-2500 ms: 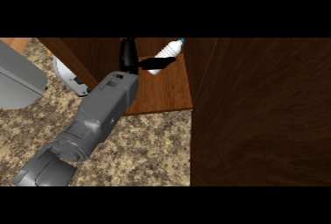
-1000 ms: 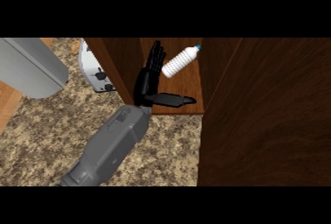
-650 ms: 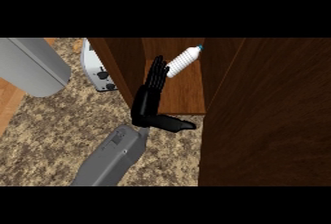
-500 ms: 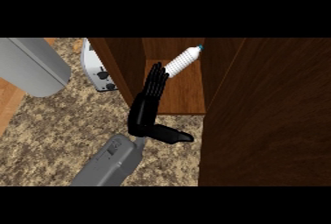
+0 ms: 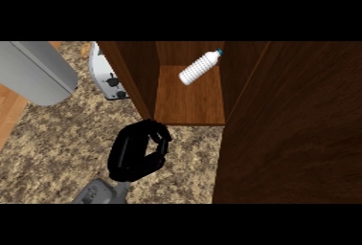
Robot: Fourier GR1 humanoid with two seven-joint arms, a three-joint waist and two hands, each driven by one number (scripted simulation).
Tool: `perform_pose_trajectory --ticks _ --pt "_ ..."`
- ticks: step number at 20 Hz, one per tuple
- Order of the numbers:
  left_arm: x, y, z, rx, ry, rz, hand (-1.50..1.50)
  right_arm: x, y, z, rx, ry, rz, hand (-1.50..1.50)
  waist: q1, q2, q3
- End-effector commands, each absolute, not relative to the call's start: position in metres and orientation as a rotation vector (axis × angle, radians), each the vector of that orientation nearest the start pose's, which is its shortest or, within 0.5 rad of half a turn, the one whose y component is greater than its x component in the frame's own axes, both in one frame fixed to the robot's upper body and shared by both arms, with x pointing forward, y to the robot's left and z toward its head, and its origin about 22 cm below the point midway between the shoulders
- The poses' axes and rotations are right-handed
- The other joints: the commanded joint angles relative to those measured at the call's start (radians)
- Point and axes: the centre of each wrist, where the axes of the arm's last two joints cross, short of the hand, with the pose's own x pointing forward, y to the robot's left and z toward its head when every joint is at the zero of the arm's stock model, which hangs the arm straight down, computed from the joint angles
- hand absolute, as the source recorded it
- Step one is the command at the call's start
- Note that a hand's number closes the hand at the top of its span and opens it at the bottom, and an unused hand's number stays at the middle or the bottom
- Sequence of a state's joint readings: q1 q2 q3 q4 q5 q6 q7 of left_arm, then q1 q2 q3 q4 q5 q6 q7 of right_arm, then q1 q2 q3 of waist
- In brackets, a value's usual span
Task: Pick up the bottled water, place it into the cabinet and close the cabinet
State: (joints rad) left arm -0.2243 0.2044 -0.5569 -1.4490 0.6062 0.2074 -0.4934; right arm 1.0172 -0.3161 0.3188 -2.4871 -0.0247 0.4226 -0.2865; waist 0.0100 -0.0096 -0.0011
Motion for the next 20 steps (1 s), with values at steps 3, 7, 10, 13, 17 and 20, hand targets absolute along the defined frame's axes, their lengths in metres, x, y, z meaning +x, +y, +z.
perform_pose_trajectory --ticks 3,7,10,13,17,20 --pt "0.227 0.187 0.012 -0.503 -1.865 0.085 -1.5 0.025 -0.229 0.146 0.48 -1.729 0.636 1.5 -0.002 -0.004 -0.001" --pt "0.213 0.211 0.012 -0.448 -1.858 0.131 -1.5 0.024 -0.222 0.151 0.5 -1.755 0.673 1.5 -0.016 -0.008 -0.002" --pt "0.205 0.218 0.023 -0.458 -1.874 0.183 -1.5 0.024 -0.219 0.157 0.57 -1.721 0.724 1.5 -0.008 -0.006 -0.002" --pt "0.192 0.238 0.021 -0.472 -1.848 0.204 -1.5 0.027 -0.209 0.153 0.654 -1.674 0.783 1.5 0.021 -0.006 -0.006" --pt "0.186 0.261 0.031 -0.439 -1.841 0.23 -1.5 0.029 -0.201 0.159 0.725 -1.708 0.821 1.5 0.025 -0.011 -0.008" --pt "0.185 0.269 0.03 -0.437 -1.841 0.245 -1.5 0.032 -0.197 0.157 0.734 -1.669 0.898 1.5 0.031 -0.01 -0.013"
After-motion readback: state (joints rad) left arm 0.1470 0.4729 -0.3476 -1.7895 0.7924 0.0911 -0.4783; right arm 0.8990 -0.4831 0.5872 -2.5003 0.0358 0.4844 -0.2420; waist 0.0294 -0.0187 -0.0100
